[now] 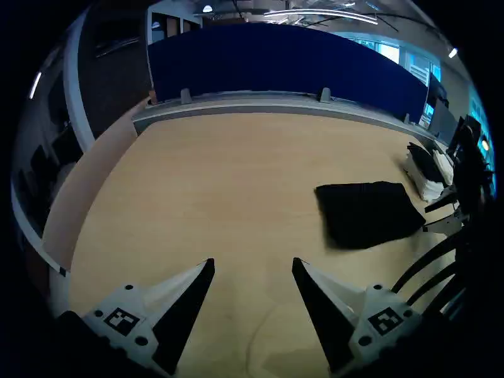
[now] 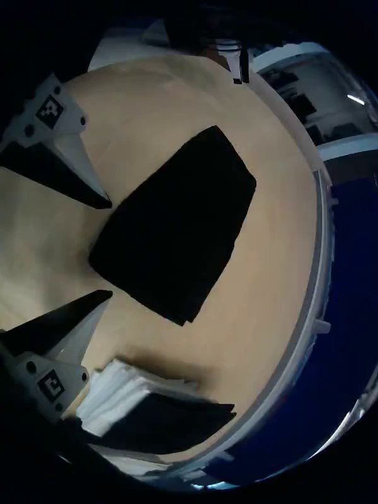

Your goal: Fold towel

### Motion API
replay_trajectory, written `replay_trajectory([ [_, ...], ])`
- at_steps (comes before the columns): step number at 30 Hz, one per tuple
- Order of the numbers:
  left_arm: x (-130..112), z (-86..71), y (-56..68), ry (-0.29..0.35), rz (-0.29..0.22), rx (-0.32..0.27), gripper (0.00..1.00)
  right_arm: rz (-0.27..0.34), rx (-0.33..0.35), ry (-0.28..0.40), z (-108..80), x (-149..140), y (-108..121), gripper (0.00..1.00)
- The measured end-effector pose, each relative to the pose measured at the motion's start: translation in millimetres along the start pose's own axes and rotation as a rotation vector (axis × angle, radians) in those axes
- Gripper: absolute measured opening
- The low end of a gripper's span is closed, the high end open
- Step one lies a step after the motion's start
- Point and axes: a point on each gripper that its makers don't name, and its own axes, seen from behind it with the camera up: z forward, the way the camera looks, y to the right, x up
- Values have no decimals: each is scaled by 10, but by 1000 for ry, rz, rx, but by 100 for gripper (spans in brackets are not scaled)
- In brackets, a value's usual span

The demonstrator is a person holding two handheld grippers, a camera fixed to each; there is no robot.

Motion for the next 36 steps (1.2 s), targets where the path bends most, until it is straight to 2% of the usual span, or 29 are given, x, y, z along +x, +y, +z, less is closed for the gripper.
replay_trajectory([
  [3, -74, -42, -30, -7, -14, 4, 91, -4, 3, -7, 42, -63, -9, 93],
  [11, -250, -151, -117, -21, -63, 28, 91, 24, -4, -12, 118, -152, 44, 64],
  [19, -334, -203, -163, -25, -100, 36, 91, 45, -13, -14, 150, -172, 97, 28],
  [23, -363, -223, -197, -28, -103, 42, 91, 50, -11, -17, 174, -202, 106, 25],
  [25, -375, -233, -220, -29, -104, 46, 91, 51, -7, -18, 179, -209, 100, 18],
  [29, -398, -248, -252, -33, -108, 51, 91, 52, -12, -18, 196, -234, 116, 10],
  [36, -414, -247, -268, -35, -124, 52, 91, 70, -11, 0, 179, -208, 133, 6],
])
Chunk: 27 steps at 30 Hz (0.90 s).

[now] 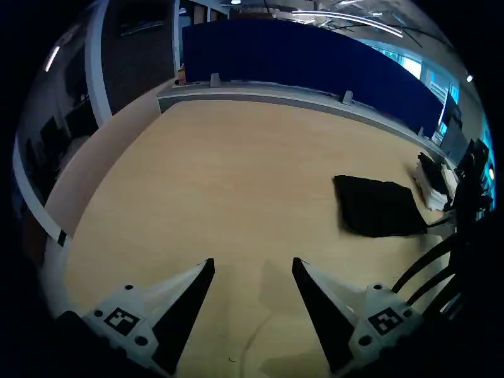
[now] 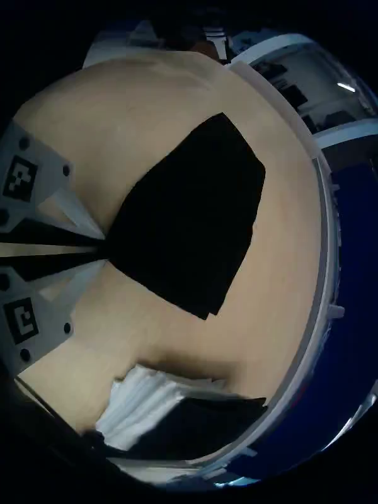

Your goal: Fold towel

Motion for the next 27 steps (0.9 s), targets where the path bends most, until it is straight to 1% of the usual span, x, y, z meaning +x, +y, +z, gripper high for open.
replay_trajectory([
  [6, -9, 14, 0, 0, -2, 0, 91, -14, -3, 17, -51, 52, -3, 4],
  [14, 5, -9, -13, 1, -5, -4, 91, -30, -8, 50, -158, 223, -23, 4],
  [21, 77, -32, -36, 13, -6, -6, 91, -53, 0, 96, -307, 500, -111, 3],
  [27, 145, -59, -52, 29, -11, -7, 92, -90, 13, 141, -460, 852, -228, 3],
])
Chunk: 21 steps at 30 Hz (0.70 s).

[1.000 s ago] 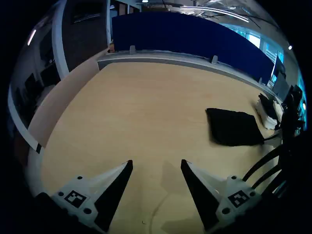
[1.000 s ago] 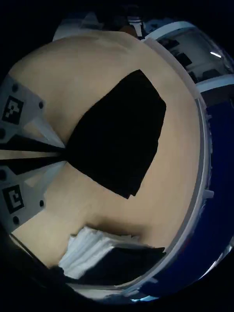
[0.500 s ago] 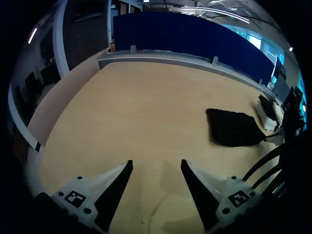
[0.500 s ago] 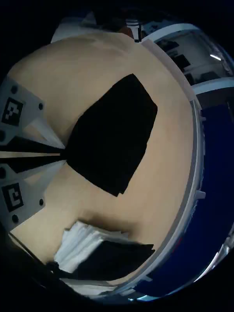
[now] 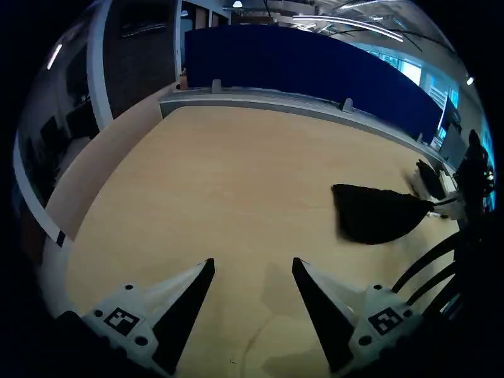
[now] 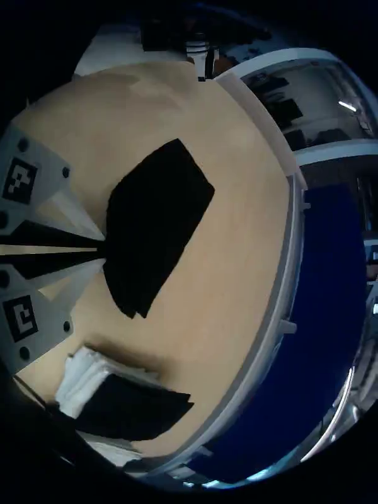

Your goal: Fold towel

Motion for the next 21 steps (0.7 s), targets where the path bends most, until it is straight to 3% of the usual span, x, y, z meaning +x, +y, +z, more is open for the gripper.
replay_trajectory([
  [11, -13, -40, -26, 3, -13, -9, 91, -111, 22, 58, 0, 669, -232, 3],
  [21, -2, -33, 7, 9, -17, -24, 91, -174, 49, 39, 133, 809, -441, 3],
])
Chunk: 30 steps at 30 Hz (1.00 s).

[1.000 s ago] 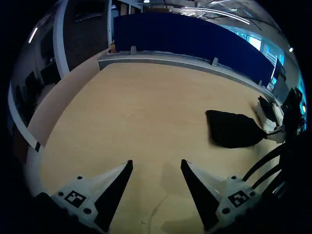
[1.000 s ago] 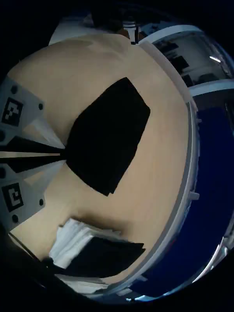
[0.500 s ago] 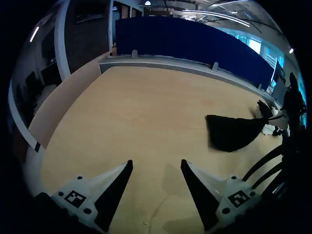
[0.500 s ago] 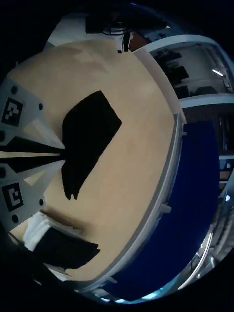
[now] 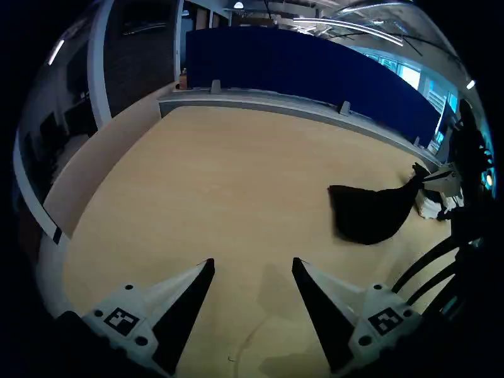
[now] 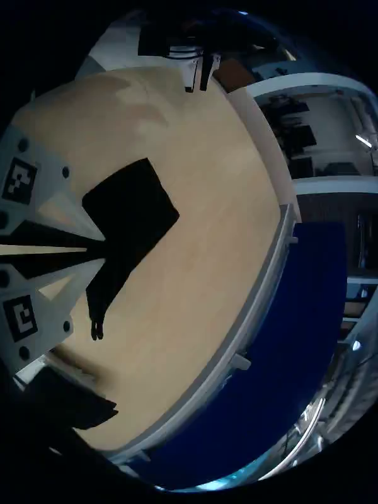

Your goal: Fold towel

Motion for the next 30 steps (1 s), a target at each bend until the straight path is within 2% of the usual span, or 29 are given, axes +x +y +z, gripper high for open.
replay_trajectory([
  [6, 24, -27, -8, 8, -19, -5, 91, -30, 43, -1, 167, 180, -226, 3],
  [14, 28, -64, -52, 19, -36, 0, 91, -78, 134, -25, 659, 315, -796, 3],
  [19, 9, -90, -32, 21, -41, -8, 91, -80, 199, -65, 1024, 186, -1188, 3],
  [23, -19, -88, -17, 19, -46, -14, 91, -66, 233, -121, 1243, -34, -1386, 3],
  [26, -25, -83, -17, 19, -53, -17, 91, -56, 243, -141, 1297, -121, -1450, 3],
  [30, -29, -69, -12, 18, -60, -24, 91, -48, 242, -140, 1280, -131, -1449, 4],
])
